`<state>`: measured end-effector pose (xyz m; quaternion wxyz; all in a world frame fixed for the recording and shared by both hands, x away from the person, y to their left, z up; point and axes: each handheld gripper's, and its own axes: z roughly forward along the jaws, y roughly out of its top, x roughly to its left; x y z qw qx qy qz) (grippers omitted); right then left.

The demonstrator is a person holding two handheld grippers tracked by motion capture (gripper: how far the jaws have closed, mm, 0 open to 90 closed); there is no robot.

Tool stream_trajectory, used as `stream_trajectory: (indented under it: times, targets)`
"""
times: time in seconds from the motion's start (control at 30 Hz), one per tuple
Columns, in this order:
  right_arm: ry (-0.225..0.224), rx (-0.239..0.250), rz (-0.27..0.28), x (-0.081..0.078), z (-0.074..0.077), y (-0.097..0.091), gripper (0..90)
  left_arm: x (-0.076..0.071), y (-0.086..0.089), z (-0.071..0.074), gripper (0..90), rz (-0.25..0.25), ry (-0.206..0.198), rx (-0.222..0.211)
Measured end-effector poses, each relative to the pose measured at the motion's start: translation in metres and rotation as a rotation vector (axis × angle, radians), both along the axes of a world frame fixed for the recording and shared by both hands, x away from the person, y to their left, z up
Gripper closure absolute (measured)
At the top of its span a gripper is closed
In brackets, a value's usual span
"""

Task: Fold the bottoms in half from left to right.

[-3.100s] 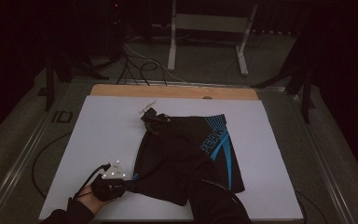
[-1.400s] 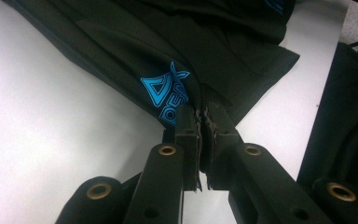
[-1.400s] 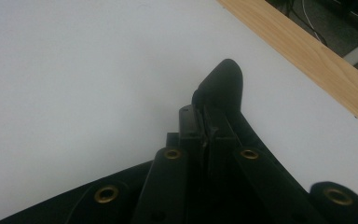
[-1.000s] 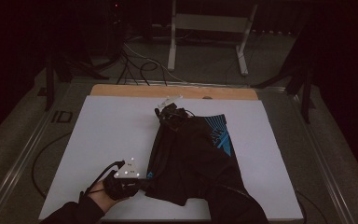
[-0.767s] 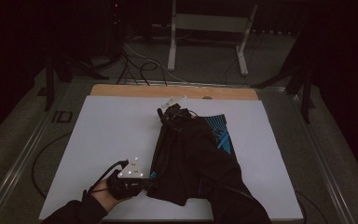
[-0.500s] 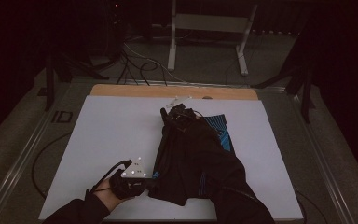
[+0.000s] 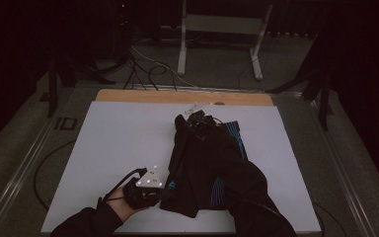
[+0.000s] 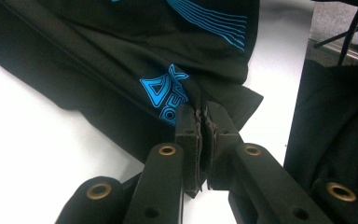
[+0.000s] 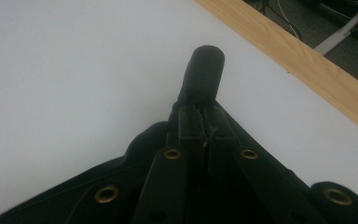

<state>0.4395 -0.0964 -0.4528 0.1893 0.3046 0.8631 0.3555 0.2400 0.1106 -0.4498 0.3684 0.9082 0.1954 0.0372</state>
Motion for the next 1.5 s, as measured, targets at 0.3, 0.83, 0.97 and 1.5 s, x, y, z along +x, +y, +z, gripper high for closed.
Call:
stream_trajectory:
  times: [0.3,0.83,0.97,1.5]
  targets:
    - [-0.001,-0.002,-0.022,0.0,0.0,-0.016,88.0,0.004,-0.01,0.0,85.6,-0.02,-0.005,0.005]
    - [-0.01,-0.002,-0.052,-0.003,0.001,-0.041,88.0,0.008,-0.031,0.0,85.6,-0.059,-0.009,0.013]
    - [-0.013,0.002,-0.06,-0.003,0.001,-0.045,88.0,0.009,-0.037,0.002,85.6,-0.072,-0.016,0.015]
    - [-0.021,0.005,-0.101,-0.004,0.003,-0.071,88.0,0.016,-0.063,0.006,85.6,-0.111,-0.024,-0.007]
